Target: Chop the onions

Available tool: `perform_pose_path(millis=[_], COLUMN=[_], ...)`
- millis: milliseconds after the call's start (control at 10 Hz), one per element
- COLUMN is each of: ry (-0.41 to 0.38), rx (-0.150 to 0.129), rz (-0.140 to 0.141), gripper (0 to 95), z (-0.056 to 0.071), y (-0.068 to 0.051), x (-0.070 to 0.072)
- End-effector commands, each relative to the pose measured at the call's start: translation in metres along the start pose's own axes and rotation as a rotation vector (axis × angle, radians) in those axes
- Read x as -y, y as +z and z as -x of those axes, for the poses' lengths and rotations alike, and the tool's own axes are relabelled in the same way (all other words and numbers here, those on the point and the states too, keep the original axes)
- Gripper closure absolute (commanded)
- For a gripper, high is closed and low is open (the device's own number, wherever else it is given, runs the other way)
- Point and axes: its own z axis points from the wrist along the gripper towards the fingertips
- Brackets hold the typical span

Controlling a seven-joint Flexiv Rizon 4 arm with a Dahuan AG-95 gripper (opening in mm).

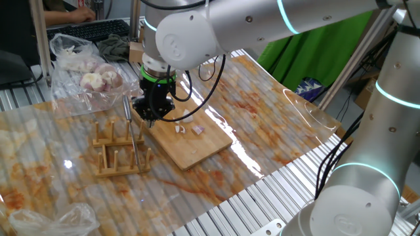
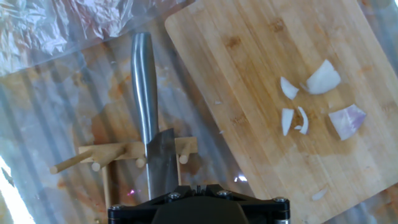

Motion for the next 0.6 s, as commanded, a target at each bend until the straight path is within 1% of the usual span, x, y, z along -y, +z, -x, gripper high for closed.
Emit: perform_pose_path(millis=[100, 400, 600], ry=[0.002, -0.002, -0.015], rx=[0.003, 0.006, 0.002], rz=[-0.002, 0.001, 0.009], gripper=[95.0, 95.0, 95.0], z=[-0.0001, -0.0015, -0.0015], y=[0.0011, 0.0018, 0.0018], x=[0.0005, 0.0008, 0.0008])
